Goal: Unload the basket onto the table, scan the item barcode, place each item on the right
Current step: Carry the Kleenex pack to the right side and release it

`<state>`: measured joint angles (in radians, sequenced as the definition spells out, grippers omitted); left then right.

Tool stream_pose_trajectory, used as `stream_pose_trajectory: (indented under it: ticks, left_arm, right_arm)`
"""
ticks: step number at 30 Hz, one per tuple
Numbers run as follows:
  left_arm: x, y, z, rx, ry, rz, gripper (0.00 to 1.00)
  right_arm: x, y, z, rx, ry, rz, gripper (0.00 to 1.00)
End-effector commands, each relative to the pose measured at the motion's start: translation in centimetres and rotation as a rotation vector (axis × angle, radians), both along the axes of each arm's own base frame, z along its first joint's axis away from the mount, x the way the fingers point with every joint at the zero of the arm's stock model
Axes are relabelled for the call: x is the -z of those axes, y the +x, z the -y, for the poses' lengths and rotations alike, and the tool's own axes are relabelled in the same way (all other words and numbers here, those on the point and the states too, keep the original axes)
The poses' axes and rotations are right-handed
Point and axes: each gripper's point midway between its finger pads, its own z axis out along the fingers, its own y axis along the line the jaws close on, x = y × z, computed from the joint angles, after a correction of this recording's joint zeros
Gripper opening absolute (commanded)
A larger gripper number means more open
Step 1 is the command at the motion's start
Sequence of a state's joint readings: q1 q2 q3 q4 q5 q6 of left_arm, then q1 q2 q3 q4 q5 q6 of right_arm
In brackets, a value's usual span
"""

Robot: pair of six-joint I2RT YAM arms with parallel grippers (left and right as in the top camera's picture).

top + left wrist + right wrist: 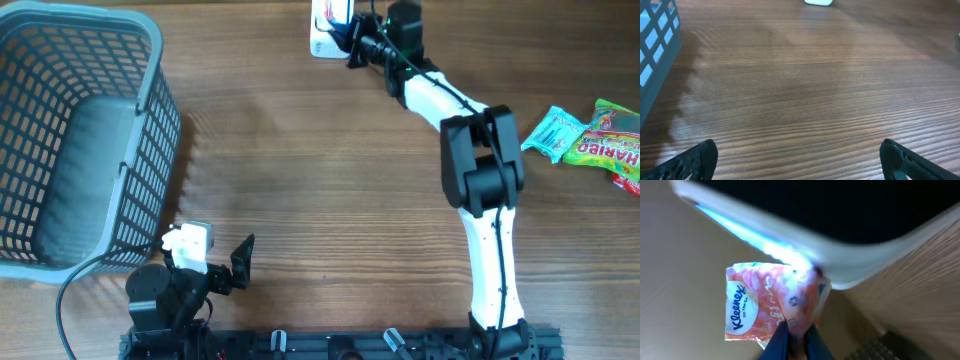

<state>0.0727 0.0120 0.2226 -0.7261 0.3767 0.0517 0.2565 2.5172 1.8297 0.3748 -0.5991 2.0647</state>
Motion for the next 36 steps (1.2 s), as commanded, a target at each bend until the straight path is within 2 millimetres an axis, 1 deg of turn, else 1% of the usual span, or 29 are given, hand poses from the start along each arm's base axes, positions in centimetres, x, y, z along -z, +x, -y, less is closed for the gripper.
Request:
stream_pose_trajectory:
  ticks: [1, 3, 5, 6, 8, 10, 11, 13, 15, 16, 17, 18, 19, 20, 21, 23, 25, 26, 27, 29, 32, 33, 35, 36]
  left_arm:
    - [-0.2, -0.1, 0.3, 0.025, 0.006, 0.016, 1.00]
    - [-0.2, -0.1, 0.3, 0.024, 0.006, 0.015, 1.00]
    - [-0.2, -0.1, 0.3, 0.024, 0.006, 0.015, 1.00]
    - [-0.2, -0.1, 0.3, 0.024, 0.006, 0.015, 1.00]
    - [-0.2, -0.1, 0.3, 0.024, 0.006, 0.015, 1.00]
    - [-0.2, -0.1, 0.3, 0.025, 0.006, 0.016, 1.00]
    - [-0.2, -0.1, 0.3, 0.024, 0.006, 0.015, 1.00]
    - [-0.2, -0.1, 0.3, 0.024, 0.006, 0.015, 1.00]
    - [-0.2, -0.1, 0.3, 0.024, 0.006, 0.015, 1.00]
    - [-0.2, -0.1, 0.3, 0.024, 0.006, 0.015, 1.00]
    - [-0.2, -0.1, 0.3, 0.024, 0.006, 0.015, 1.00]
    - [-0.2, -0.1, 0.3, 0.024, 0.006, 0.015, 1.00]
    - [-0.2, -0.1, 0.3, 0.024, 0.006, 0.015, 1.00]
    - [-0.2, -0.1, 0.3, 0.024, 0.006, 0.015, 1.00]
    - [-0.2, -0.1, 0.3, 0.024, 0.006, 0.015, 1.00]
    - [-0.2, -0.1, 0.3, 0.024, 0.006, 0.015, 1.00]
    - [-0.2, -0.1, 0.3, 0.024, 0.006, 0.015, 1.00]
    - [-0.2, -0.1, 0.3, 0.024, 0.006, 0.015, 1.00]
    - [-0.2, -0.1, 0.3, 0.024, 0.006, 0.015, 1.00]
    - [-0.2, -0.1, 0.3, 0.024, 0.006, 0.015, 1.00]
    - [-0.2, -0.1, 0.3, 0.024, 0.006, 0.015, 1.00]
    - [-0.2, -0.1, 0.3, 0.024, 0.006, 0.015, 1.00]
    - [-0.2, -0.1, 0.3, 0.024, 0.006, 0.015, 1.00]
    - [-0.2, -0.1, 0.3, 0.024, 0.006, 0.015, 1.00]
  right_arm:
    - [0.1, 0.2, -0.4, -0.014, 0.013, 0.009, 0.05]
    - [-0.7, 0.3, -0.5, -0.024, 0.025, 0.046, 0.05]
    - [-2.4, 0.1, -0.6, -0.075, 0.041, 0.095, 0.05]
    - [-4.1, 0.2, -0.1, -0.090, 0.006, 0.157, 0.05]
    - [-5.7, -0.3, 1.2, -0.095, -0.074, 0.164, 0.05]
    - [-7.1, -0.8, 3.4, -0.074, -0.188, 0.155, 0.05]
    - [-7.5, -1.1, 4.9, -0.054, -0.254, 0.138, 0.05]
    - [-9.3, -2.5, 10.0, 0.022, -0.423, 0.081, 0.05]
    - [-10.5, -3.8, 14.0, 0.061, -0.537, 0.057, 0.05]
    - [-11.0, -4.8, 16.9, 0.088, -0.595, 0.023, 0.05]
    - [-11.1, -5.6, 19.3, 0.114, -0.636, -0.016, 0.05]
    - [-10.5, -6.9, 23.1, 0.167, -0.698, -0.097, 0.05]
    - [-9.9, -7.7, 25.2, 0.202, -0.734, -0.154, 0.05]
    - [-8.9, -8.8, 28.2, 0.248, -0.787, -0.228, 0.05]
    - [-7.9, -10.0, 31.1, 0.295, -0.840, -0.311, 0.05]
    - [-4.8, -12.9, 37.6, 0.365, -0.999, -0.469, 0.05]
    - [-2.8, -14.2, 41.1, 0.355, -1.104, -0.526, 0.05]
    - [-2.0, -14.7, 42.1, 0.353, -1.131, -0.552, 0.04]
    - [-0.3, -15.7, 44.2, 0.374, -1.167, -0.623, 0.04]
    - [1.8, -16.7, 46.7, 0.405, -1.208, -0.697, 0.04]
    - [4.3, -17.6, 49.1, 0.403, -1.248, -0.760, 0.05]
    - [4.9, -18.0, 49.7, 0.406, -1.254, -0.783, 0.08]
    - [5.2, -18.9, 50.9, 0.427, -1.263, -0.818, 0.18]
    - [5.0, -19.2, 51.6, 0.441, -1.262, -0.824, 0.31]
